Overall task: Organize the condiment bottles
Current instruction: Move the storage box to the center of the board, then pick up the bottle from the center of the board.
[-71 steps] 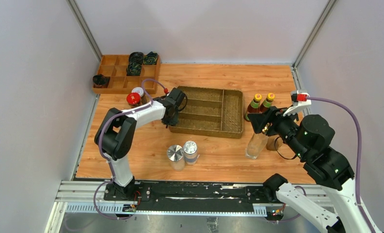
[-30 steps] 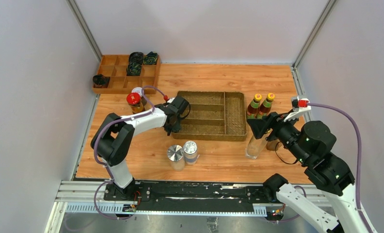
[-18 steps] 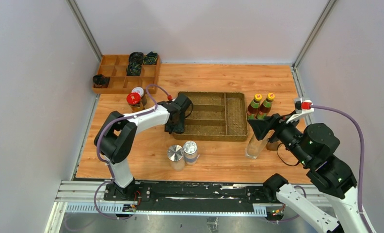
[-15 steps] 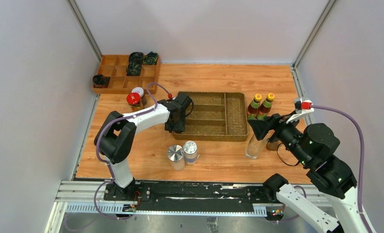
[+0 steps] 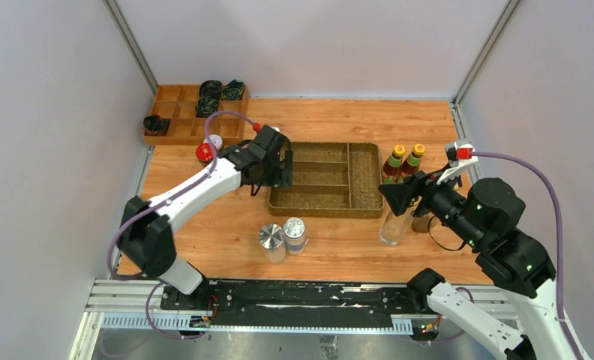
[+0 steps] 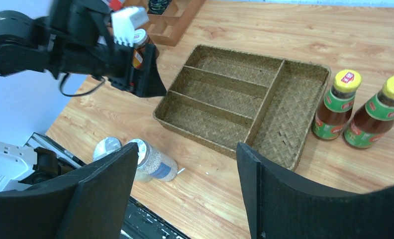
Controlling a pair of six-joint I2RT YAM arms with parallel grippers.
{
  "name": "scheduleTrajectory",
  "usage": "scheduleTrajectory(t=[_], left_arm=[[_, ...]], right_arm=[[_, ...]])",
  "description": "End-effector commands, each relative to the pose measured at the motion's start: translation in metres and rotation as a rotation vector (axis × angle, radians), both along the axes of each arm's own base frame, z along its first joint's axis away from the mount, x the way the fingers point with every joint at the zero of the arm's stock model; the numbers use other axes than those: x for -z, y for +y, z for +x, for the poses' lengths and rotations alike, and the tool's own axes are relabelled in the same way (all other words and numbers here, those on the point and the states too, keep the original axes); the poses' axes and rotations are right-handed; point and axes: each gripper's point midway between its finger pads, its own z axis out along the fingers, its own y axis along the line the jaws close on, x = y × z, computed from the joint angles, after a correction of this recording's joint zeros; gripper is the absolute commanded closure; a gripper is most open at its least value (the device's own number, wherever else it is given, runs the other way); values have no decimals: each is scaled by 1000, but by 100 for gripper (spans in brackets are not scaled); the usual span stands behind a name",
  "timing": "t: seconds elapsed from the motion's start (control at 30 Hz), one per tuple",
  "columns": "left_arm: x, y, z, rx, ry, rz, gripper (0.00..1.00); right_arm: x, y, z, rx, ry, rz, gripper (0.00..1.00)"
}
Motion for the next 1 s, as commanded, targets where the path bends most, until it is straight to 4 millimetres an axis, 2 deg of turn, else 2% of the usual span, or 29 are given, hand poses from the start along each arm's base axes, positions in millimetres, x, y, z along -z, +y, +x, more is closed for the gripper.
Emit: scheduleTrajectory(t=[0.0, 0.07, 0.17, 0.3, 0.57, 0.73, 0.83, 0.97], left_arm=[[-83, -11, -2, 90, -180, -144, 0], [-110, -17, -10, 157, -239, -211, 0], [-142, -12, -22, 193, -320, -268, 0], [-166, 1, -36, 198, -397, -300, 0], [-187, 15, -70, 231, -457, -380, 0], [-194, 22, -89, 260, -489, -423, 0], [-191, 22, -99, 288, -486, -446, 0], [-175, 24, -108, 313, -468, -448, 0]], right_arm=[[-13, -4, -14, -56, -14, -83, 21], [-11, -12, -15, -31, 8, -117, 18], [-6, -31, -13, 62, 58, -168, 14], [4, -53, -19, 162, 144, -201, 12], [26, -74, -39, 259, 296, -205, 11], [46, -88, -48, 284, 295, -242, 11], [74, -86, -45, 277, 283, -245, 11], [105, -76, -36, 247, 250, -232, 13]])
